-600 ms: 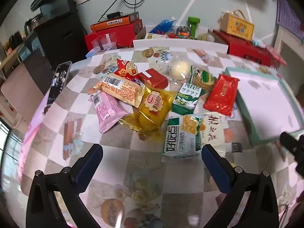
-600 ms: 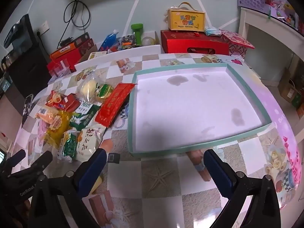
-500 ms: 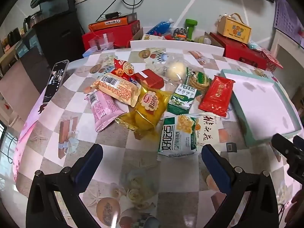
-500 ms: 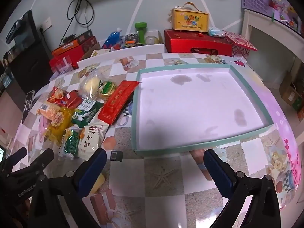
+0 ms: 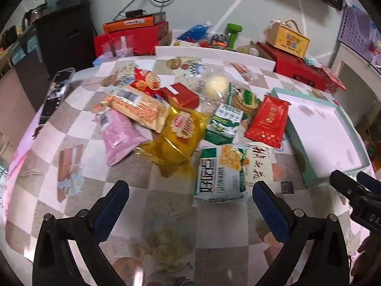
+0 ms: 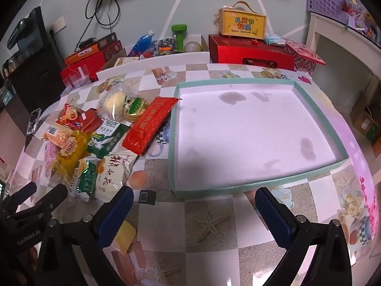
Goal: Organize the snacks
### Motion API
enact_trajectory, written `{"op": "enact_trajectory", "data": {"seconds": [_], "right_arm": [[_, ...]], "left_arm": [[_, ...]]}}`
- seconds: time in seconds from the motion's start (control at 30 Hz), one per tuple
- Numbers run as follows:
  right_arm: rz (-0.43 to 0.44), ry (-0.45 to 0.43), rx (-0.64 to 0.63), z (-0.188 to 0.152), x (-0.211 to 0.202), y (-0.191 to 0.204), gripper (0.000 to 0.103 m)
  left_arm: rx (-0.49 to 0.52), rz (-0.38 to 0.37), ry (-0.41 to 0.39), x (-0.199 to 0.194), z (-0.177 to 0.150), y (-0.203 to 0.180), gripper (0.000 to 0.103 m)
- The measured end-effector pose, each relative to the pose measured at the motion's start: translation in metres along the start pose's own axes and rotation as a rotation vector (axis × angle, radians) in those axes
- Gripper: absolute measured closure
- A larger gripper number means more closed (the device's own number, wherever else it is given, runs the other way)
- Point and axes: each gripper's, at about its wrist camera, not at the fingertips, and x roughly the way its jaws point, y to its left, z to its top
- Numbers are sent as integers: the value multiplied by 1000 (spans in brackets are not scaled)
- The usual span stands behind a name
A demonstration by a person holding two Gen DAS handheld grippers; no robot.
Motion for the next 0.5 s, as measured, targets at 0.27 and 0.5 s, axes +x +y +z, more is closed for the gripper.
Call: {"op": "enact_trajectory", "data": {"seconds": [0.27,0.5], "right_arm": [[0,11,16,0,1,-8,0],[-6,14,28,1,0,-12,0]], "left_arm": [[22,-14,20,6,-2,-7,0],[61,-7,21,5,-2,-13,0]]}}
